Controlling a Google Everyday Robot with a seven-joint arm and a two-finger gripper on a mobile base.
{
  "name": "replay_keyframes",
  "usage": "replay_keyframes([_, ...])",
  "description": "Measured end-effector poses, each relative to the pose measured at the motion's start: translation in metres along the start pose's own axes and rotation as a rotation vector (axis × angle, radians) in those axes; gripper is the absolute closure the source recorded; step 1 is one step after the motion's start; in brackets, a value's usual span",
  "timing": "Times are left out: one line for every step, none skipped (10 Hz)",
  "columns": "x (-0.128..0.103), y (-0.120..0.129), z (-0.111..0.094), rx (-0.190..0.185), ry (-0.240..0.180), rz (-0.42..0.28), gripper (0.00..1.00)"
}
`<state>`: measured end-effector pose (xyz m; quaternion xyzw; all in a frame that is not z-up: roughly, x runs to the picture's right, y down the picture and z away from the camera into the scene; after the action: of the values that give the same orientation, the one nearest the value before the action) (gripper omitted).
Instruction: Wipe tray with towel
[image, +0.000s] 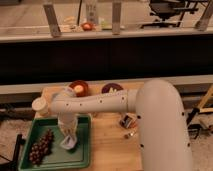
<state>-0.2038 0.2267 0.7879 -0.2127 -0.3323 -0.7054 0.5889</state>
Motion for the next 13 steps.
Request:
replay_keyframes([0.0025, -0.0049, 0.0037, 0.008, -0.010, -0.014, 1.00])
replay_keyframes([0.0035, -0.0058, 0.0062, 0.014, -0.018, -0.025, 1.00])
replay_keyframes([0.0035, -0.0060, 0.0061, 0.015, -0.019, -0.025, 1.00])
replay_keyframes([0.0037, -0.0052, 0.0061, 0.014, -0.018, -0.024, 1.00])
replay_keyframes([0.0037, -0.0048, 0.0061, 0.014, -0.018, -0.023, 1.00])
replay_keyframes([0.0038, -0.0047, 0.0059, 0.015, -0.018, -0.022, 1.00])
replay_keyframes([0.0038, -0.0046, 0.0060, 0.015, -0.018, -0.022, 1.00])
replay_keyframes([0.0037, -0.0047, 0.0061, 0.015, -0.018, -0.022, 1.00])
replay_keyframes([0.0037, -0.0048, 0.0060, 0.015, -0.018, -0.022, 1.00])
replay_keyframes([0.0037, -0.0047, 0.0061, 0.014, -0.018, -0.022, 1.00])
replay_keyframes([0.0037, -0.0046, 0.0061, 0.014, -0.018, -0.022, 1.00])
replay_keyframes([0.0035, -0.0046, 0.0062, 0.014, -0.019, -0.022, 1.00])
replay_keyframes([0.0035, -0.0047, 0.0062, 0.014, -0.019, -0.022, 1.00])
